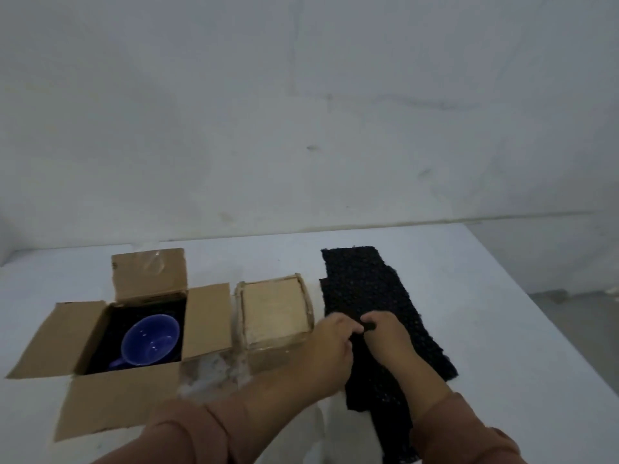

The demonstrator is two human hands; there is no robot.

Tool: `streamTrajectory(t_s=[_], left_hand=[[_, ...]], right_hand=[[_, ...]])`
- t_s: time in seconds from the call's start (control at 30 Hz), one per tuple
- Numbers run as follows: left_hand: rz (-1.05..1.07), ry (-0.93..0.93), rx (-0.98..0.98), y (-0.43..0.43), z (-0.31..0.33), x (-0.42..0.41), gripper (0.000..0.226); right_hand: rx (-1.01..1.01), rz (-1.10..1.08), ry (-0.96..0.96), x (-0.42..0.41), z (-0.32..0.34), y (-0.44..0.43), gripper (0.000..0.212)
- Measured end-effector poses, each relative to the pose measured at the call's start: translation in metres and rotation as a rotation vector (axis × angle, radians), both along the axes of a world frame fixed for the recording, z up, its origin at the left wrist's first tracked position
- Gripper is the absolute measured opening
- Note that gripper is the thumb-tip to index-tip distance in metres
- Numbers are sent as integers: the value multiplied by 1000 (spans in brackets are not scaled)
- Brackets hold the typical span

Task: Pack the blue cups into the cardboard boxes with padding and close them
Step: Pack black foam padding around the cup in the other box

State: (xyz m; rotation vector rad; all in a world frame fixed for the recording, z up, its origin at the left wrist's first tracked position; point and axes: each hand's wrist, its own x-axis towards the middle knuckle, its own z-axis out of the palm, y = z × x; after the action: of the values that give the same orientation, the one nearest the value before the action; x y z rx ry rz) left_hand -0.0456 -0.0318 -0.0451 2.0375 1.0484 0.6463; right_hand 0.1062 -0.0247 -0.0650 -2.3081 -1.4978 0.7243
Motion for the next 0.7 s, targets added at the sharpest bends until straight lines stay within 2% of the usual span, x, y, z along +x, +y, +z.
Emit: streamTrajectory(t_s=[0.07, 0.1, 0.17, 0.23, 0.33, 0.47, 0.57, 0.67, 0.7], left_hand=[[40, 121, -298, 1, -11, 26, 40], [136, 109, -495, 4, -17, 36, 39], [395, -24, -798, 13, -20, 50, 39], [614, -117, -940, 26, -23, 58, 47], [735, -212, -1041, 37, -23, 64, 45], [657, -313, -1136, 39, -25, 72, 34], [627, -257, -1072, 38, -28, 78, 5], [668, -255, -983, 40, -34, 83, 9], [694, -265, -956, 39, -34, 83, 20]], right_hand=[[-96, 83, 3, 15, -12, -8, 43], [-136, 140, 3, 19, -17, -11, 47], [-194, 240, 5, 25, -25, -16, 54], [-212, 297, -4, 27, -34, -19, 57], [-198, 330, -23, 29, -41, -20, 56], [-174, 345, -12, 33, -41, -20, 55], [-169, 324, 36, 34, -42, -19, 52], [-170, 311, 56, 34, -43, -19, 53], [-178, 308, 60, 34, -43, -18, 54]])
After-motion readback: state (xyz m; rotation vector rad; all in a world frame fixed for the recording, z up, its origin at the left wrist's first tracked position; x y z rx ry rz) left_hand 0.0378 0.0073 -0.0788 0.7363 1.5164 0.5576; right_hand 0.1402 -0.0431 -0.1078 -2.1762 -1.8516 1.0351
